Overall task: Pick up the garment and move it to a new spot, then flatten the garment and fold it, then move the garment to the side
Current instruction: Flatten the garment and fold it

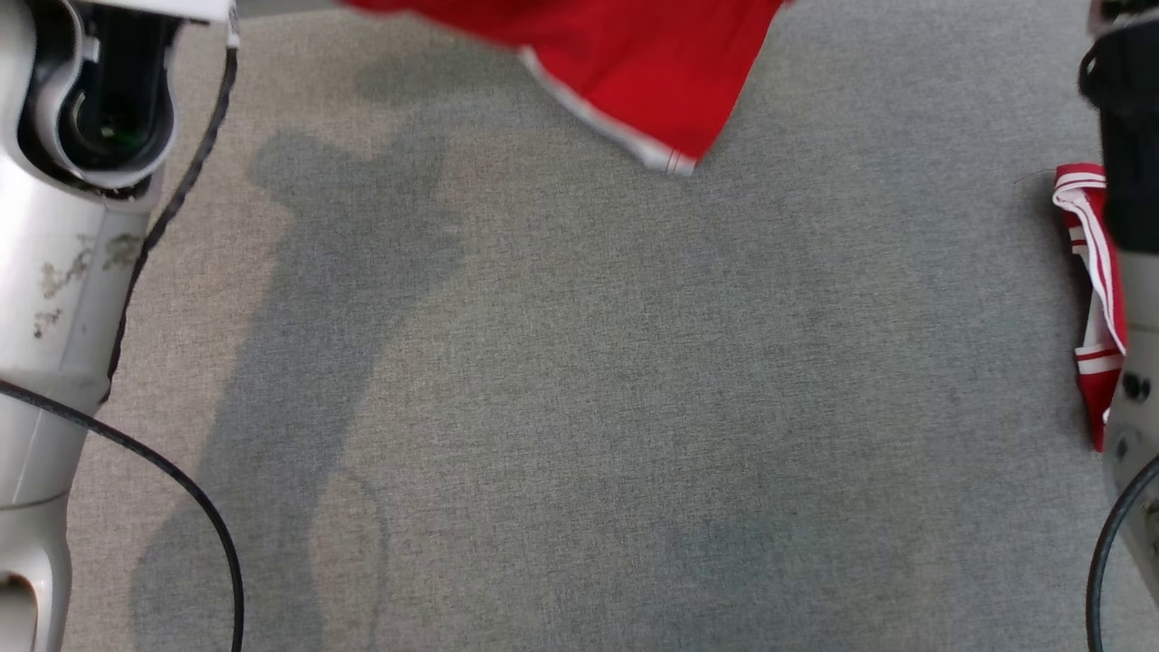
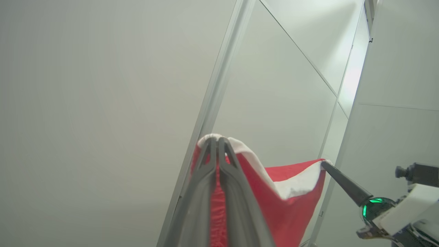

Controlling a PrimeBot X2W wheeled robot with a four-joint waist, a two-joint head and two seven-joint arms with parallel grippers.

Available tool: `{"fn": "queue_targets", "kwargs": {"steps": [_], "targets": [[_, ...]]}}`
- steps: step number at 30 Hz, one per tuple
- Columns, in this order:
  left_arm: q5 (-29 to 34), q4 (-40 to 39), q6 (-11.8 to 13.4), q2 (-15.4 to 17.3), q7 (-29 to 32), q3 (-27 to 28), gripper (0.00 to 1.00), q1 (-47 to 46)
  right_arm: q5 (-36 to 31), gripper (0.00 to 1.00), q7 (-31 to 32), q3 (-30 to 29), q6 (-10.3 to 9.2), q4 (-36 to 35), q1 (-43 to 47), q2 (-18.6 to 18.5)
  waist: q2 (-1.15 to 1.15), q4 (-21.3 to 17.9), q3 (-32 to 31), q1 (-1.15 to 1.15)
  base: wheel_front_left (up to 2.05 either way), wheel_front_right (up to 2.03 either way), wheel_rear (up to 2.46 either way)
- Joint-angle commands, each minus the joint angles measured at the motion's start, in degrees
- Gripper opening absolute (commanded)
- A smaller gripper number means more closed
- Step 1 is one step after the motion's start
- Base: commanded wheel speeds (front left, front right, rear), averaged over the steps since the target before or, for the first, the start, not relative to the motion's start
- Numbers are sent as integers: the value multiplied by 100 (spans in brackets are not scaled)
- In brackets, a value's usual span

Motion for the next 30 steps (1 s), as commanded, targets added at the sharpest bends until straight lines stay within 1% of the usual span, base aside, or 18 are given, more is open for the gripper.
{"fn": "queue_targets", "kwargs": {"steps": [1,4,6,8,9,13,16,19,20,22,24,26,28,30], "targets": [[118,93,-47,-41,-69,161,0,-188,-223,0,-399,-108,4,227,-295,-11,0,32,72,0,0,0,0],[291,189,-49,-252,-94,454,0,-178,-466,0,-687,-142,4,566,-526,8,0,39,94,0,0,0,0],[405,196,-51,-424,-92,607,0,109,-437,0,-735,-55,4,822,-483,22,0,18,109,0,0,0,0],[541,250,-47,-512,-82,521,0,443,-349,0,-700,40,4,1123,-354,36,0,-21,128,0,0,0,0],[541,250,-47,-512,-82,521,0,443,-349,0,-700,40,4,1123,-354,36,0,-21,128,0,0,0,0],[595,448,-48,-647,-90,391,0,1109,-38,0,-443,341,4,1597,-17,59,0,-118,138,0,0,0,0],[679,663,-49,-777,-90,226,0,1692,472,0,-70,679,4,1721,402,72,0,-146,87,0,0,0,0],[664,725,-49,-915,-90,280,0,2223,990,0,324,968,4,1557,944,54,0,-151,-13,0,0,0,0],[682,712,-49,-968,-90,268,0,2422,1128,0,475,1027,4,1485,1159,-10,0,-142,-61,0,0,0,0],[692,685,-49,-1019,-90,101,0,2804,1338,0,748,1189,4,1239,1624,-159,0,-119,-193,0,0,0,0],[689,614,-48,-948,-91,-106,0,3100,1680,0,1081,1387,7,791,2179,-251,0,-93,-346,0,0,0,0],[634,484,-44,-900,-91,-188,0,3407,1894,0,1401,1505,5,308,2800,-600,0,-37,-490,0,0,0,0],[681,349,-44,-867,-91,-331,0,3730,2047,0,1702,1466,2,-190,3479,-910,0,40,-655,0,0,0,0],[688,180,-44,-797,-91,-374,0,3987,2213,0,1984,1263,7,-740,4146,-1112,0,104,-804,0,0,0,0]]}}
